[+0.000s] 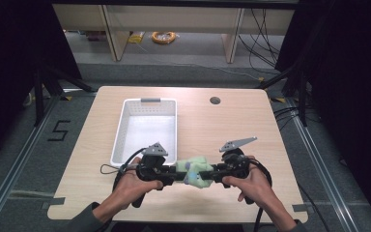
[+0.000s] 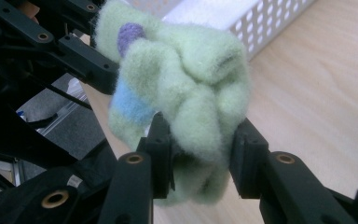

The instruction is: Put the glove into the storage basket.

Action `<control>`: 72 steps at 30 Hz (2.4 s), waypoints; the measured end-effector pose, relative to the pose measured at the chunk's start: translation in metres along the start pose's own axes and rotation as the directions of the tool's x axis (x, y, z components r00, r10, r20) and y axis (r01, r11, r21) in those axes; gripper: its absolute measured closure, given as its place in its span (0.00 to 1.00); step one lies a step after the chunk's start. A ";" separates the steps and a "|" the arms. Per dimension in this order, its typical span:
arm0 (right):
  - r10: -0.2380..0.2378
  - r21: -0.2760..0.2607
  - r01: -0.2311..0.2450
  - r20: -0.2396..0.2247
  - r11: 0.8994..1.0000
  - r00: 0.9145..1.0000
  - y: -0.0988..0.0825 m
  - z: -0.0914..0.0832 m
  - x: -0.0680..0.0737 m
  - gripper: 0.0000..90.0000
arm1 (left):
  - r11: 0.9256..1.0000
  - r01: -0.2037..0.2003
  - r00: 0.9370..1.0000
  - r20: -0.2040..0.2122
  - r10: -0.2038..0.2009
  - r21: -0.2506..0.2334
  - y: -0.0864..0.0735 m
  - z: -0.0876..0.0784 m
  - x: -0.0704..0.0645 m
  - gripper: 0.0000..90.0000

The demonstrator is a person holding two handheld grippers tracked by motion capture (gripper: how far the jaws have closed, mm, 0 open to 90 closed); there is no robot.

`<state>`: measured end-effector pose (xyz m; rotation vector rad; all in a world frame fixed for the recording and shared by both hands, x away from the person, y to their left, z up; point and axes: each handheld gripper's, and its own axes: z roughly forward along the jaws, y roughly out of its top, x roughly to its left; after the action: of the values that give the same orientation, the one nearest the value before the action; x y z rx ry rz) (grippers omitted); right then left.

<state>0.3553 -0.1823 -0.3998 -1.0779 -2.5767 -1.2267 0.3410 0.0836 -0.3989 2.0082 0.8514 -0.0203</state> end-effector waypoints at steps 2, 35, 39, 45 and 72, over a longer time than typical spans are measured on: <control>-0.018 -0.006 0.018 0.000 1.000 1.000 0.011 0.001 0.001 0.73 | 1.000 0.000 1.000 -0.008 0.000 -0.006 0.005 -0.006 0.004 0.78; -0.074 0.123 0.073 -0.002 0.990 0.997 0.134 0.089 0.002 0.73 | 0.988 0.151 0.978 -0.143 -0.154 -0.033 0.016 -0.062 0.106 0.78; -0.079 0.140 0.079 -0.003 0.987 0.997 0.142 0.100 0.000 0.73 | 0.985 0.169 0.972 -0.158 -0.172 -0.029 0.014 -0.062 0.116 0.78; -0.067 0.170 0.068 -0.015 0.983 0.998 0.147 0.120 -0.009 0.73 | 0.977 0.211 0.966 -0.152 -0.211 -0.013 0.007 -0.057 0.136 0.77; -0.040 0.306 0.026 0.039 0.952 0.998 0.140 0.180 -0.030 0.72 | 0.956 0.255 0.945 -0.246 -0.215 0.144 -0.014 -0.027 0.168 0.75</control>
<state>0.5030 -0.0113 -0.4416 -1.0096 -2.7089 -0.7774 0.4526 0.2021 -0.4502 2.0858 1.2743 0.0001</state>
